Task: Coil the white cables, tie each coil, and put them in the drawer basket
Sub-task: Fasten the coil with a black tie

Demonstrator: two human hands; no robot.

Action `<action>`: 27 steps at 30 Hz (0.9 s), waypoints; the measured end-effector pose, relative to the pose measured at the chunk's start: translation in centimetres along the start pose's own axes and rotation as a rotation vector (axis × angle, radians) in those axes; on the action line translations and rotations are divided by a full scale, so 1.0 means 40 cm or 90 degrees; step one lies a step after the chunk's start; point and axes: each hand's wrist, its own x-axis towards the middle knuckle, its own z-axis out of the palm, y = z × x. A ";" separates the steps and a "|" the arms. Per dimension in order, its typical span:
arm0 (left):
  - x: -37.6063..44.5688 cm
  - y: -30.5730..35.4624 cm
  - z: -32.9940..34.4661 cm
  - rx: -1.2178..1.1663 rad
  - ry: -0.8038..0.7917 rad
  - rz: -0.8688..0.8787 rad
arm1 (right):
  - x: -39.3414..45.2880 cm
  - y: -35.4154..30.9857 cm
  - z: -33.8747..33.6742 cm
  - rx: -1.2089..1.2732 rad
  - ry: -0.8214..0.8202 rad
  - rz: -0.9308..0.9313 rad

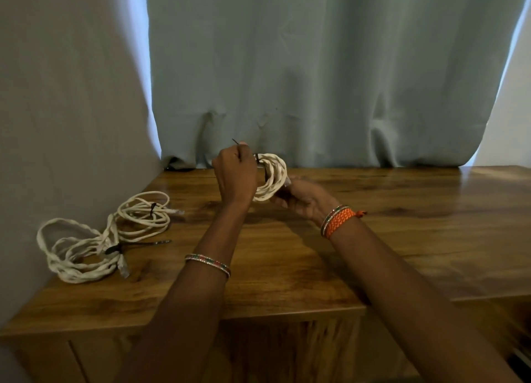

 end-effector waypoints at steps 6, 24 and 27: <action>0.009 -0.006 0.003 0.002 -0.046 -0.088 | -0.013 -0.003 -0.009 -0.002 -0.067 0.008; 0.013 -0.026 0.025 -0.080 -0.127 -0.173 | -0.122 -0.046 -0.004 -0.899 0.173 -0.787; 0.007 -0.027 0.022 -0.060 -0.115 -0.176 | -0.111 -0.039 0.011 -1.019 0.202 -0.712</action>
